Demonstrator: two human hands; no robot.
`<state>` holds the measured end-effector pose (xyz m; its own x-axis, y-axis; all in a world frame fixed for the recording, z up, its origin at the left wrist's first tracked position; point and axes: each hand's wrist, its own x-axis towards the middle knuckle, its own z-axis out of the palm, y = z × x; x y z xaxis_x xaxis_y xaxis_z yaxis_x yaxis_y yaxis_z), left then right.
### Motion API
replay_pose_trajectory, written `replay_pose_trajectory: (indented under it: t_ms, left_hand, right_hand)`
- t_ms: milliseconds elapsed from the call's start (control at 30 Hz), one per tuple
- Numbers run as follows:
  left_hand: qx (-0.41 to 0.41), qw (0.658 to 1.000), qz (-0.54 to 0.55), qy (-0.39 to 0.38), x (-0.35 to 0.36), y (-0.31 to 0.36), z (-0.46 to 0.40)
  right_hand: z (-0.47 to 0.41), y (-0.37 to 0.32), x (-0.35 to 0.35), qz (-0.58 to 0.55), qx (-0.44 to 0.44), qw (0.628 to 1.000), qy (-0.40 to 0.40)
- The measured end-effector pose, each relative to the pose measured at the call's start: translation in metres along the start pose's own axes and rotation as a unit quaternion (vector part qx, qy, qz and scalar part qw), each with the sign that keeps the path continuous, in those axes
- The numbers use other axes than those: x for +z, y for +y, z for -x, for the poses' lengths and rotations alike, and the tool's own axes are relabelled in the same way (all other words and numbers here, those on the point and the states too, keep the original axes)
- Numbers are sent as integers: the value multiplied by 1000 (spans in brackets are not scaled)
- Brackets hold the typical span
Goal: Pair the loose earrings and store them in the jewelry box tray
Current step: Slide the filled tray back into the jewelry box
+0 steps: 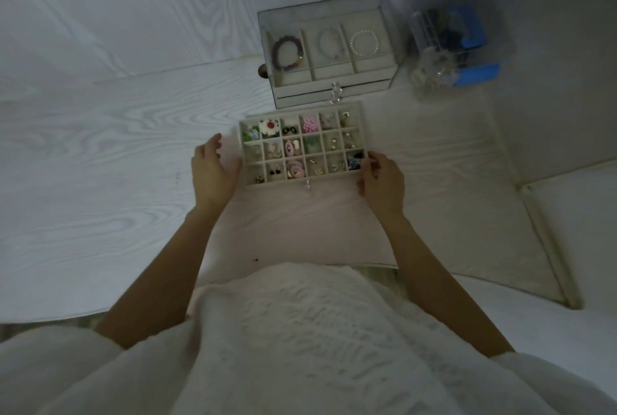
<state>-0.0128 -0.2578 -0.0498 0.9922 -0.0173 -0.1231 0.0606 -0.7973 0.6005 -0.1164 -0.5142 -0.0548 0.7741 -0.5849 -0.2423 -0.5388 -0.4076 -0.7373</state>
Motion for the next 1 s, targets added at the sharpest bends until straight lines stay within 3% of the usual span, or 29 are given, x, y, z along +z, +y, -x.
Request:
replay_pose_trajectory:
  t_ms: [67,233,367,433,567,1000]
  left_hand:
    - [-38,998,1,-55,4,-8,2]
    - [21,995,35,-89,3,1,20]
    - [-41,949,289,-121,-3,20,40]
    - [-32,930,342,-132,-3,32,42]
    - [-11,924,351,-152,-4,54,34]
    - [-12,937,330,-113,-8,78,-14]
  right_hand:
    - [-4,-1,2,23,3,1000,2]
    - [6,-9,-2,-8,-19,999,28]
    - [16,-3,-25,-96,-45,992,68]
    - [14,-1,-38,-136,-37,986,86]
    - [8,-4,-55,-166,6,981,97]
    - [-15,-39,-65,-142,-42,982,116]
